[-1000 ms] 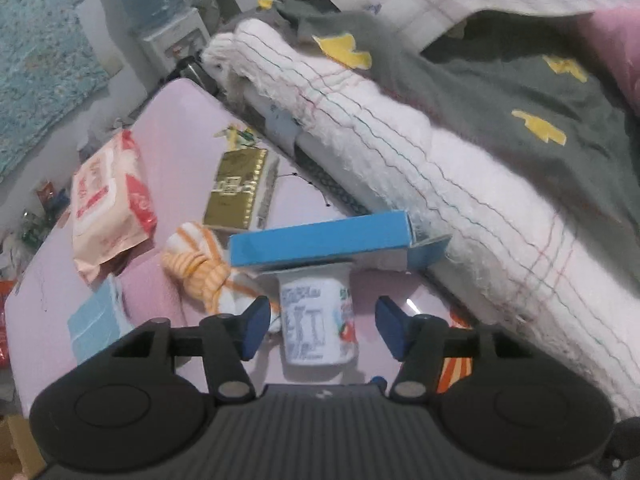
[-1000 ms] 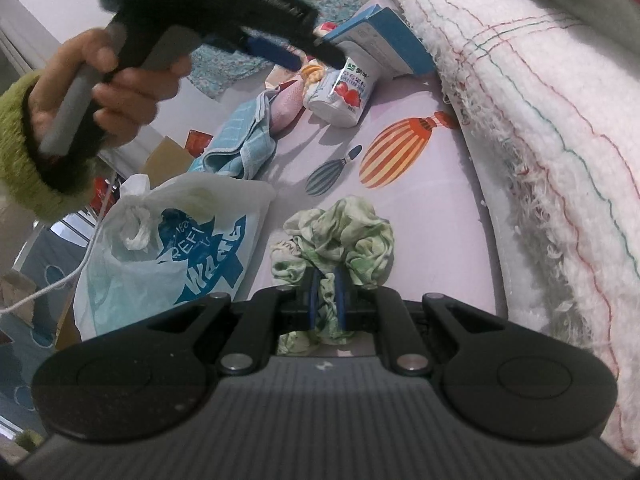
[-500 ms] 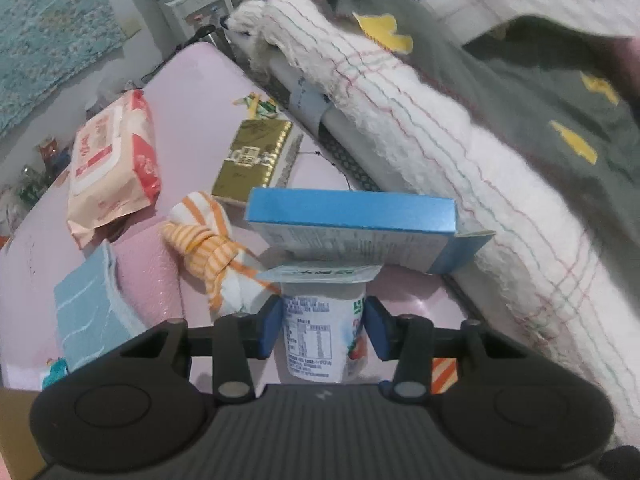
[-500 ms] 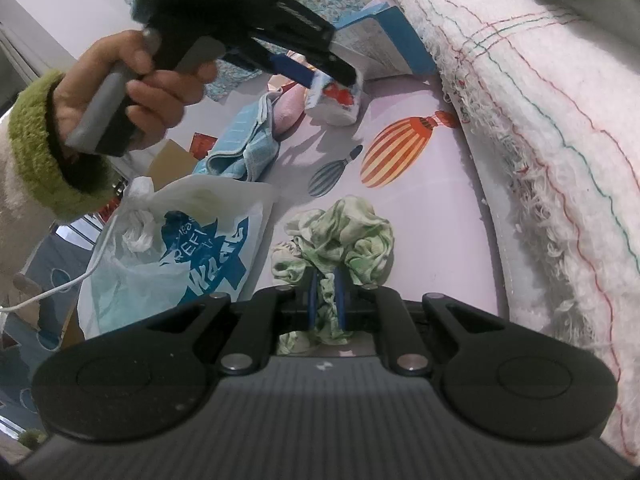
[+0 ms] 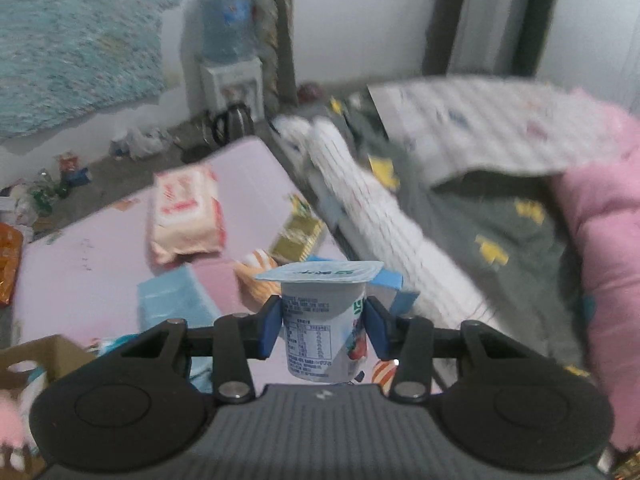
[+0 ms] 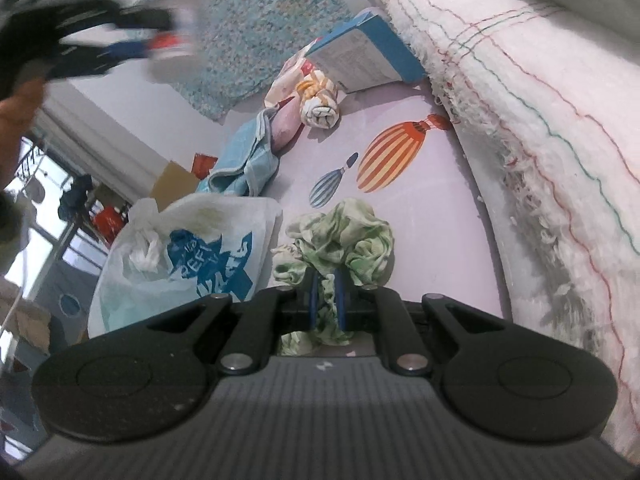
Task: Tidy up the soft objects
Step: 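Carry the yogurt cup in the left tool and scrunchie in the right tool to the box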
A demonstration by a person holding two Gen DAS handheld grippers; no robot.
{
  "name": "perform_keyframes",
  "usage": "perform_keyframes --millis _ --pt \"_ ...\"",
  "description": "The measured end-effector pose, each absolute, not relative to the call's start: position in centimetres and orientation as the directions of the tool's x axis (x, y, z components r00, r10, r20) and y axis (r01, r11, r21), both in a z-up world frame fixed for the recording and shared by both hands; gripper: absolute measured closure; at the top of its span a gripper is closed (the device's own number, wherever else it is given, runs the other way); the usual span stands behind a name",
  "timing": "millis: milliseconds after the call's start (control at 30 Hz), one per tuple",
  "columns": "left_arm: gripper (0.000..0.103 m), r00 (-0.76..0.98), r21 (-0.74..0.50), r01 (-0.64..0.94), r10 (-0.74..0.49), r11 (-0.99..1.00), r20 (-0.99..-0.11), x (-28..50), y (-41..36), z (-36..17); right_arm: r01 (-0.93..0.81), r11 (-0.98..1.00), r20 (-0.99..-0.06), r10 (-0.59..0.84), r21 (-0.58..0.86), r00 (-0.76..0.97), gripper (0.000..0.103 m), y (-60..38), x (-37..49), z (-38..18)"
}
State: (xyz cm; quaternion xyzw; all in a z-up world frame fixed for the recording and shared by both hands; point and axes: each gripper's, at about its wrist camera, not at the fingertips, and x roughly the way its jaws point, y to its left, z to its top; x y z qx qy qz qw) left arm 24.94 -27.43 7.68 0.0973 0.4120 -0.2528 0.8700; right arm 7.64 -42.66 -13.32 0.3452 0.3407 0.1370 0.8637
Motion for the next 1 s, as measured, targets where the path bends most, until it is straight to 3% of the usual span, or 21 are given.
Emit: perform_keyframes --millis 267,533,700,1000 --pt "0.057 0.673 -0.06 0.378 -0.319 0.924 -0.667 20.6 -16.0 14.2 0.034 0.703 -0.47 0.438 0.71 0.766 0.096 -42.8 6.8 -11.6" --pt "0.057 0.752 -0.06 0.229 -0.216 0.972 -0.623 16.8 -4.8 16.0 -0.004 0.764 -0.453 0.387 0.646 0.803 0.096 -41.3 5.7 -5.7" --pt "0.057 0.782 -0.099 0.147 -0.177 0.984 -0.597 15.6 1.6 14.9 -0.109 0.801 -0.414 0.415 0.589 0.81 0.096 -37.6 6.7 -0.3" --pt "0.057 0.784 -0.183 0.039 -0.144 0.982 -0.604 16.3 10.5 8.0 -0.394 0.735 -0.394 0.646 0.552 0.653 0.096 -23.3 15.9 7.6"
